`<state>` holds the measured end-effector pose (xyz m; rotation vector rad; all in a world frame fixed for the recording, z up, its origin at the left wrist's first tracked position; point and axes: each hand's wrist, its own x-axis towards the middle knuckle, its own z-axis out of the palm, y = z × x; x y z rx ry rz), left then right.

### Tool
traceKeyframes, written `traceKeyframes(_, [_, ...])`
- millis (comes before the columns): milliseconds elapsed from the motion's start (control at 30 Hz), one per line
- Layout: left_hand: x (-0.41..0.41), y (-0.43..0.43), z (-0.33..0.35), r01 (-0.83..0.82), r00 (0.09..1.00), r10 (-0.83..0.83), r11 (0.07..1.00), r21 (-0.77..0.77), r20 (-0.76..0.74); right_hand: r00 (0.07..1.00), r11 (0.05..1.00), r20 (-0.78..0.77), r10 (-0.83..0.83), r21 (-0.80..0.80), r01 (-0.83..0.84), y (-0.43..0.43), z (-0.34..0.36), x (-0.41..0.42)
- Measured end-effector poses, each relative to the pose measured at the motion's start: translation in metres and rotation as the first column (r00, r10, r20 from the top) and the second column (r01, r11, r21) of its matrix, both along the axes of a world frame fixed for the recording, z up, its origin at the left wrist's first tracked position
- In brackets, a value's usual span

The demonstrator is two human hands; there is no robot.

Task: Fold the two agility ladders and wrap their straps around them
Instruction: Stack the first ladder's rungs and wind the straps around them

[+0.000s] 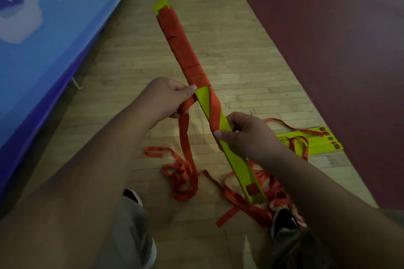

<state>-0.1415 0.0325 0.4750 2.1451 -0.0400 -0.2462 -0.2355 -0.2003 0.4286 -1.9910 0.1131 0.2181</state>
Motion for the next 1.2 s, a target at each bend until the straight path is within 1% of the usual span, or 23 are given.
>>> traceKeyframes(100, [0.001,-0.002,-0.001,0.01,1.0,-0.01,1.0,0.028,0.0,1.0,1.0,0.028,-0.008,-0.027,0.009,0.002,-0.004,0.001])
traceKeyframes(233, [0.002,-0.002,0.002,0.043,0.998,-0.044,0.999,-0.004,-0.035,0.998,0.998,0.064,-0.004,-0.061,0.008,0.002,-0.007,0.002])
traceKeyframes(400, [-0.001,-0.005,0.01,0.094,0.993,-0.094,0.996,-0.006,-0.066,0.998,1.0,0.061,-0.022,-0.01,0.023,0.002,-0.007,-0.001])
traceKeyframes(500, [-0.003,-0.006,0.011,0.112,0.991,-0.113,0.994,-0.011,-0.072,0.997,0.999,0.066,-0.025,-0.031,0.027,0.003,-0.007,-0.001])
traceKeyframes(700, [-0.01,-0.009,0.013,0.059,0.998,-0.057,0.995,0.086,-0.024,0.992,0.984,0.119,-0.039,-0.168,0.059,0.006,-0.008,0.001])
traceKeyframes(833, [-0.012,-0.011,0.012,0.025,1.0,-0.025,0.993,0.116,-0.007,0.99,0.979,0.134,-0.03,-0.197,0.056,0.007,-0.01,0.002])
traceKeyframes(900, [-0.012,-0.011,0.011,0.015,1.0,-0.015,0.994,0.107,-0.005,0.989,0.976,0.145,-0.025,-0.212,0.056,0.009,-0.009,0.001])
traceKeyframes(1200, [-0.006,-0.002,0.01,-0.011,0.992,0.018,0.998,0.058,-0.128,0.985,0.955,0.17,-0.014,-0.291,0.064,0.016,-0.003,-0.002])
